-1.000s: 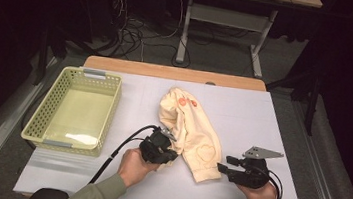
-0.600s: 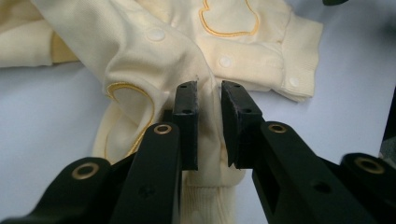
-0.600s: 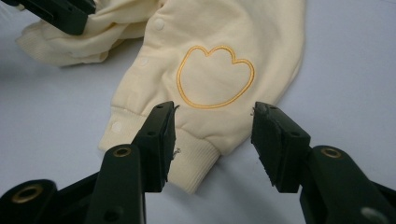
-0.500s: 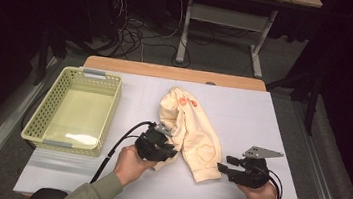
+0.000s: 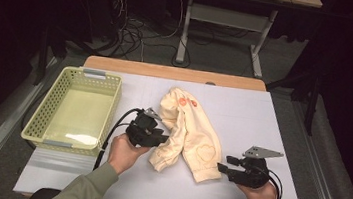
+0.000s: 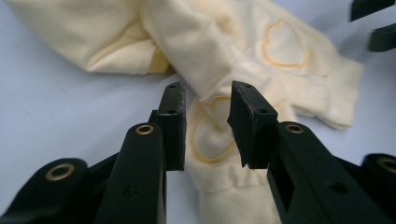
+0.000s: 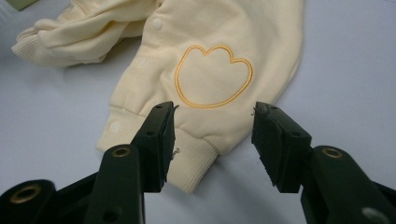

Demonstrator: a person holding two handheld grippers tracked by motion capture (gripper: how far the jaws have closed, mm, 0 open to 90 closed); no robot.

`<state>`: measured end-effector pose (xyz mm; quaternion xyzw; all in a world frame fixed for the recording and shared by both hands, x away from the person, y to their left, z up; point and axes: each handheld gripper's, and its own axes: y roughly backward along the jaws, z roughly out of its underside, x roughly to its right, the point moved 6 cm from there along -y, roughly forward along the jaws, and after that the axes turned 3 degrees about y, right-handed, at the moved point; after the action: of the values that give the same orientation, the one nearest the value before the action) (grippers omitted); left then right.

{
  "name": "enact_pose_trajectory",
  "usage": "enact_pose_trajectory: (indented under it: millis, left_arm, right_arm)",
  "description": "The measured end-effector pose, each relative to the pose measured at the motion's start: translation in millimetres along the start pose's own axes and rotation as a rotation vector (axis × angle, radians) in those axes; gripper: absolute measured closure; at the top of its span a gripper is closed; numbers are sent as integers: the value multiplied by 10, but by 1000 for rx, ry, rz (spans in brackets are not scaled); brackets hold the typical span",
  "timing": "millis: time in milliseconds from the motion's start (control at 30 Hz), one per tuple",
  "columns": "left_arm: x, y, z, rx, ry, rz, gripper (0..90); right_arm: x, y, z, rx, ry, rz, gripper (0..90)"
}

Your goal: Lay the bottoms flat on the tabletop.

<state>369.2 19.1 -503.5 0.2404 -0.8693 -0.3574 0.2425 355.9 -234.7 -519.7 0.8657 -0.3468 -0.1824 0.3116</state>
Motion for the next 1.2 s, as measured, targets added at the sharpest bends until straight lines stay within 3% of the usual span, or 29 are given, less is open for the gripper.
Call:
enact_pose_trajectory:
  millis: [167, 300, 533, 700, 800, 967, 1100, 1200]
  left_arm:
    - [-47, 190, -76, 55, 12, -18, 597]
    - [-191, 246, -105, 58, 47, -55, 549]
    - [-458, 33, -77, -5, 115, -111, 524]
    - [-467, -113, -66, -43, 121, -109, 528]
    - [-430, -193, -71, -41, 115, -110, 541]
    - [-419, -311, -61, -64, 107, -117, 656]
    - [-445, -427, -36, -93, 108, -146, 803]
    - [-463, -483, -34, -90, 120, -143, 844]
  right_arm:
    - [1, -1, 0, 0, 0, 0, 496]
    - [-6, -8, 0, -1, 2, -1, 494]
    - [3, -9, 3, -1, 3, -1, 492]
    - [10, -7, 5, 0, 1, -1, 492]
    - [12, -11, 7, -1, 3, 0, 492]
    - [-1, -15, 9, -6, 4, -3, 492]
    - [1, -24, 11, -8, 3, -3, 492]
    - [-1, -24, 10, -7, 6, -2, 492]
